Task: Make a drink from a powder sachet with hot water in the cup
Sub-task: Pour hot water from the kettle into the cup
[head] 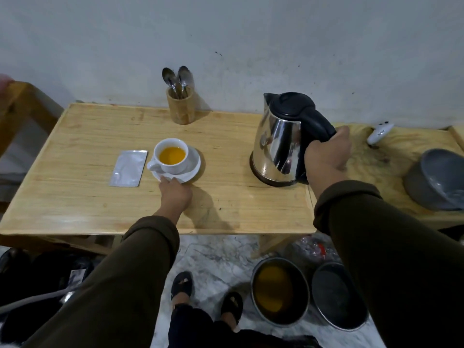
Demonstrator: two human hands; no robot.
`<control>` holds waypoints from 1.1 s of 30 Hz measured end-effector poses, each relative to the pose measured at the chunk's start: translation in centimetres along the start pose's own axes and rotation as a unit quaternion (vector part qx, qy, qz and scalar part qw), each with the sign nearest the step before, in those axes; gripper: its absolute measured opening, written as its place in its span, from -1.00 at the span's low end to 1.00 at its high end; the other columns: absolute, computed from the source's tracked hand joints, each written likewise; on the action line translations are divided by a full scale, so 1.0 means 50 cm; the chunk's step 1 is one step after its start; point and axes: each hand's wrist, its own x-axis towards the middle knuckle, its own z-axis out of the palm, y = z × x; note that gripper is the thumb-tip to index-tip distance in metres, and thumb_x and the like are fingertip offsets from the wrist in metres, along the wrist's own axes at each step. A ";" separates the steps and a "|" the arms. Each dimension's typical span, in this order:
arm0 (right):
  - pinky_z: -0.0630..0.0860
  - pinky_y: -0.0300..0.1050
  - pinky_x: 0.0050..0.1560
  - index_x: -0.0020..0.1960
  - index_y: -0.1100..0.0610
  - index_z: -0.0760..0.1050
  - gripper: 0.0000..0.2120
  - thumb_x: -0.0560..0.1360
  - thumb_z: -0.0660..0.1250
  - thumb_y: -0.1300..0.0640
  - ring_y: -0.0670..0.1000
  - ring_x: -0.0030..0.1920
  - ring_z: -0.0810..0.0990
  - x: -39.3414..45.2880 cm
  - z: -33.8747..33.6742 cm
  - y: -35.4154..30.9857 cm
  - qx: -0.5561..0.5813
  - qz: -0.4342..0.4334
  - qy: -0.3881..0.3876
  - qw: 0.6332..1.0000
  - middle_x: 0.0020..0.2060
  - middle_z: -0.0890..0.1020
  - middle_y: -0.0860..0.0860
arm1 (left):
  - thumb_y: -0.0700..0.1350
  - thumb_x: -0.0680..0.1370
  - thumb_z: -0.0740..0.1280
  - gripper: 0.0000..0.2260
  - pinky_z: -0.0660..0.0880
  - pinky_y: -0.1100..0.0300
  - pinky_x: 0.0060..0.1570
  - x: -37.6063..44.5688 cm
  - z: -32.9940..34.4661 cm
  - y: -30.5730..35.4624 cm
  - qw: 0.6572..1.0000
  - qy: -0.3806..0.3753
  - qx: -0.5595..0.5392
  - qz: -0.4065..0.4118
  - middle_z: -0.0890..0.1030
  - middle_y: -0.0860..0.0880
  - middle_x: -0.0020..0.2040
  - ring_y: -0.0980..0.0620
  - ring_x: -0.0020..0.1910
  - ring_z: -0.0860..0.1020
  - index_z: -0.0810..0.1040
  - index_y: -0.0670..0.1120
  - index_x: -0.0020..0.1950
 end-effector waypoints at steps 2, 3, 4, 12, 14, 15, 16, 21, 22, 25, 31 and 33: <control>0.55 0.16 0.07 0.00 0.15 0.39 -0.73 0.33 0.20 0.36 0.20 0.06 0.54 0.005 -0.004 0.010 0.004 0.004 0.000 1.000 0.01 0.55 0.10 | -0.16 0.58 0.07 -0.61 0.11 0.01 0.47 0.013 0.010 -0.006 1.000 0.002 0.010 0.006 0.39 -0.31 0.40 -0.29 0.45 0.21 0.41 -0.30 0.33; 0.55 0.16 0.08 0.01 0.16 0.39 -0.74 0.34 0.20 0.36 0.19 0.06 0.54 0.007 -0.005 0.014 0.011 0.008 0.001 1.000 0.01 0.54 0.10 | -0.15 0.57 0.06 -0.61 0.11 0.00 0.47 0.016 0.012 -0.008 1.000 0.003 0.020 0.002 0.41 -0.31 0.38 -0.30 0.43 0.23 0.43 -0.29 0.31; 0.55 0.15 0.10 0.01 0.16 0.40 -0.74 0.35 0.21 0.36 0.19 0.08 0.54 0.009 -0.004 0.017 0.020 0.013 0.005 1.000 0.02 0.54 0.11 | -0.14 0.56 0.06 -0.61 0.12 -0.01 0.46 0.020 0.015 -0.011 1.000 0.004 0.024 0.000 0.43 -0.30 0.37 -0.30 0.43 0.24 0.45 -0.28 0.30; 0.54 0.14 0.14 0.04 0.16 0.39 -0.70 0.35 0.25 0.39 0.18 0.14 0.52 0.018 0.012 0.024 0.059 0.050 0.006 0.997 0.08 0.55 0.12 | -0.16 0.57 0.15 -0.52 0.06 -0.03 0.51 0.004 0.025 0.015 1.000 0.017 0.024 -0.010 0.22 -0.35 0.46 -0.30 0.49 0.12 0.21 -0.36 0.44; 0.54 0.14 0.14 -0.02 0.12 0.36 -0.72 0.35 0.25 0.39 0.17 0.11 0.53 0.015 0.018 0.027 0.062 0.053 0.000 0.997 0.04 0.54 0.10 | -0.13 0.57 0.15 -0.52 0.03 -0.04 0.51 0.010 0.030 0.011 1.000 0.019 0.023 -0.011 0.26 -0.38 0.43 -0.33 0.47 0.14 0.23 -0.38 0.42; 0.55 0.15 0.12 -0.07 0.09 0.33 -0.72 0.34 0.24 0.39 0.17 0.08 0.55 0.013 0.021 0.030 0.066 0.056 0.000 0.996 0.02 0.54 0.09 | -0.12 0.57 0.15 -0.52 0.02 -0.05 0.50 0.008 0.031 0.012 0.999 0.021 0.025 -0.006 0.30 -0.38 0.41 -0.34 0.46 0.15 0.25 -0.39 0.40; 0.55 0.17 0.11 -0.09 0.07 0.30 -0.70 0.33 0.24 0.40 0.17 0.06 0.55 0.010 0.024 0.034 0.069 0.056 -0.001 0.996 -0.01 0.53 0.07 | -0.12 0.58 0.14 -0.52 0.02 -0.06 0.50 0.008 0.033 0.012 0.999 0.025 0.025 -0.004 0.31 -0.38 0.40 -0.35 0.46 0.16 0.24 -0.39 0.40; 0.50 0.19 0.17 0.03 0.19 0.39 -0.70 0.35 0.24 0.43 0.19 0.11 0.50 0.003 0.026 0.044 0.048 0.051 -0.002 0.998 0.05 0.48 0.10 | -0.12 0.60 0.13 -0.50 0.05 -0.05 0.51 -0.007 0.030 0.019 0.999 0.031 -0.009 -0.014 0.19 -0.37 0.47 -0.33 0.48 0.12 0.15 -0.38 0.46; 0.49 0.18 0.19 0.05 0.19 0.39 -0.69 0.35 0.24 0.43 0.19 0.12 0.49 0.004 0.026 0.043 0.046 0.052 -0.002 0.998 0.08 0.48 0.10 | -0.14 0.60 0.15 -0.48 0.09 -0.05 0.50 -0.012 0.029 0.021 0.999 0.030 -0.031 -0.015 0.12 -0.35 0.50 -0.31 0.49 0.11 0.12 -0.35 0.48; 0.44 0.18 0.26 0.08 0.15 0.38 -0.69 0.38 0.25 0.40 0.18 0.16 0.48 0.007 0.021 0.039 0.040 0.066 -0.017 0.997 0.13 0.48 0.09 | -0.15 0.58 0.20 -0.43 0.21 -0.07 0.47 -0.018 0.020 0.025 0.995 0.030 -0.092 -0.027 0.01 -0.28 0.54 -0.27 0.50 0.14 0.06 -0.22 0.54; 0.39 0.09 0.33 0.21 0.14 0.32 -0.62 0.43 0.28 0.32 0.16 0.32 0.37 -0.006 0.018 0.036 0.043 0.098 -0.027 0.994 0.29 0.39 0.11 | -0.15 0.58 0.20 -0.47 0.32 -0.11 0.35 -0.023 -0.010 0.027 0.988 0.042 -0.140 -0.049 0.23 -0.25 0.49 -0.28 0.41 0.31 0.13 -0.20 0.52; 0.34 0.05 0.37 0.31 0.15 0.28 -0.56 0.46 0.25 0.28 0.15 0.38 0.28 -0.017 0.024 0.033 0.039 0.115 -0.024 0.992 0.38 0.31 0.13 | -0.12 0.57 0.21 -0.47 0.37 -0.11 0.31 -0.028 -0.018 0.022 0.983 0.041 -0.169 -0.054 0.32 -0.25 0.44 -0.27 0.38 0.37 0.13 -0.16 0.52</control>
